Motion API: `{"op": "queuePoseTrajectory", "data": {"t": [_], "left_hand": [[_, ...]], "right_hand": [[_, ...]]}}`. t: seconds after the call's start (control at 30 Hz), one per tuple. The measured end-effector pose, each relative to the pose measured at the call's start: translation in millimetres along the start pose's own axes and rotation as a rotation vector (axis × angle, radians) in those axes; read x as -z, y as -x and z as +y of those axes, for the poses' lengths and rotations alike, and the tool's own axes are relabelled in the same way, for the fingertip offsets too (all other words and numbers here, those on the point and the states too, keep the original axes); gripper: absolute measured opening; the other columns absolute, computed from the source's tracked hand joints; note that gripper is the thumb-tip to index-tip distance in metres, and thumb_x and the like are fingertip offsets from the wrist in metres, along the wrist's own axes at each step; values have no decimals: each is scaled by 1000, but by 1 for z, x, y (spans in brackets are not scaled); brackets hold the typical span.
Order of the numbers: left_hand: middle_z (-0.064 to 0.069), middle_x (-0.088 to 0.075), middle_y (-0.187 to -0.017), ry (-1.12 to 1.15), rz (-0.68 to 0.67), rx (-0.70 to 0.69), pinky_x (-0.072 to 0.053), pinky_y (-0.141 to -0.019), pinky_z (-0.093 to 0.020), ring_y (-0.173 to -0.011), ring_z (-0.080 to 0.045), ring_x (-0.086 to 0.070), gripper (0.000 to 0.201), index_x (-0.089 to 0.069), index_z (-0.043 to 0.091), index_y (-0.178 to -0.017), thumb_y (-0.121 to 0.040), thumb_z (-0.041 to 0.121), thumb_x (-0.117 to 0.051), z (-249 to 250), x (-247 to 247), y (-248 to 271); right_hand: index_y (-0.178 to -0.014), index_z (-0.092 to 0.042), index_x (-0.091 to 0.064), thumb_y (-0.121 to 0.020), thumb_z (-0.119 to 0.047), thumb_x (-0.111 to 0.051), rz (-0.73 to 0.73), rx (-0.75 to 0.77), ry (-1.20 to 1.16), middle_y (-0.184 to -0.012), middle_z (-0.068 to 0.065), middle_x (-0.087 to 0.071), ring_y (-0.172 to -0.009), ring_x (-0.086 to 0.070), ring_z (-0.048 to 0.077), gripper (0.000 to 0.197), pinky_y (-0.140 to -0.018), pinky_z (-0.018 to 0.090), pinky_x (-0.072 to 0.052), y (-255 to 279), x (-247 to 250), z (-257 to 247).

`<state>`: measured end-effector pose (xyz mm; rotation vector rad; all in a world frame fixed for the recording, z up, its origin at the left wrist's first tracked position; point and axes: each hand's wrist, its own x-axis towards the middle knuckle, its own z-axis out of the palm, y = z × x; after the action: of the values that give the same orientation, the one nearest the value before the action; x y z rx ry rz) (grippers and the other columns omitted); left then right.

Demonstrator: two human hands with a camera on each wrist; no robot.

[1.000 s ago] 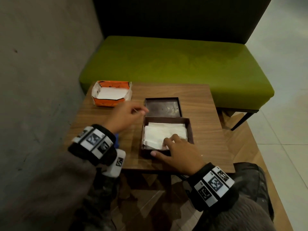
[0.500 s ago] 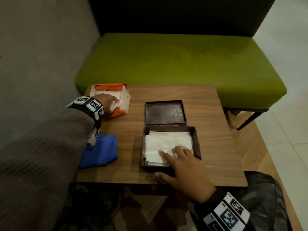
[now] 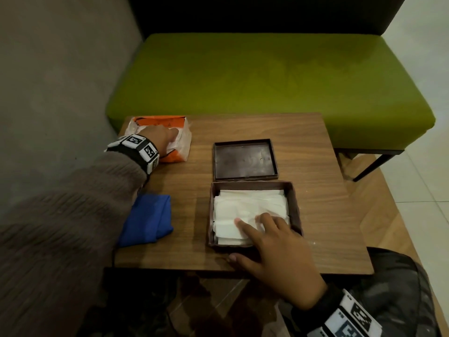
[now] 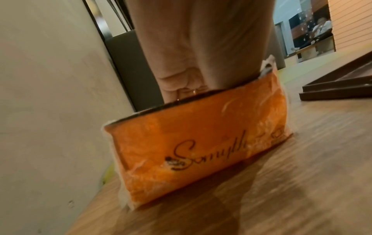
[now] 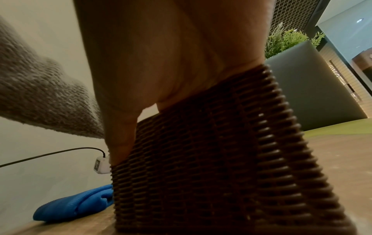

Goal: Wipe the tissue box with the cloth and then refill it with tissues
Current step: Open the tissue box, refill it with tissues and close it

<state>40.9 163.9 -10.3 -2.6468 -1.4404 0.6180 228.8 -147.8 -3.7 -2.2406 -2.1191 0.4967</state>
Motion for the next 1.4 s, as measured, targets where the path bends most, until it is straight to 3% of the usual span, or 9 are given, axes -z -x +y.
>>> {"op": "queuePoseTrajectory", "data": {"t": [0.13,0.37,0.47,0.7,1.07,1.3,1.4], "left_hand": [[-18,-62,-109,-49,7,0,-50,-82,-42,-97,-35,-60,25,-48,9,-116,-92,17,-49,4,0,-3],[-17,-64,-104,-9,84,13,-44,-73,-37,-93,-34,-62,20,-52,8,-110,-91,11,-48,6,-6,-7],[-17,-65,-105,-13,80,15,-50,-78,-40,-93,-34,-62,22,-52,8,-112,-91,12,-48,5,-7,-9],[-20,-62,-112,-46,11,-41,-45,-79,-37,-102,-36,-58,31,-55,8,-118,-91,22,-51,-6,0,-12],[-20,-61,-110,-90,9,-11,-42,-73,-37,-99,-37,-59,29,-50,8,-118,-89,11,-50,2,-4,-13],[-16,-65,-106,20,63,31,-51,-80,-39,-94,-34,-62,22,-58,12,-109,-89,19,-53,0,-5,-15],[-13,-66,-109,124,97,59,-51,-83,-38,-96,-33,-61,31,-56,18,-113,-83,21,-60,-11,-6,-14]], "right_hand": [[-119,-35,-64,-74,-73,-37,-1,9,6,-99,0,-66,-89,-67,22,65,-53,32,-55,-2,0,0],[-120,-34,-63,-74,-72,-38,28,18,7,-100,2,-65,-91,-67,23,64,-55,34,-55,-4,-1,0],[-120,-34,-63,-74,-72,-38,31,23,7,-100,2,-65,-91,-67,23,64,-55,34,-56,-4,-1,0],[-119,-33,-64,-74,-71,-39,54,32,5,-100,3,-65,-91,-66,25,64,-54,35,-55,-3,-2,1],[-120,-34,-63,-74,-72,-39,49,27,9,-101,2,-65,-93,-66,24,64,-56,35,-56,-5,-3,0],[-119,-35,-63,-74,-72,-40,58,26,-5,-101,2,-65,-93,-66,24,63,-56,34,-55,-4,-4,1],[-119,-35,-63,-74,-72,-41,61,31,-8,-101,2,-65,-93,-66,24,63,-55,34,-55,-5,-5,0]]}}
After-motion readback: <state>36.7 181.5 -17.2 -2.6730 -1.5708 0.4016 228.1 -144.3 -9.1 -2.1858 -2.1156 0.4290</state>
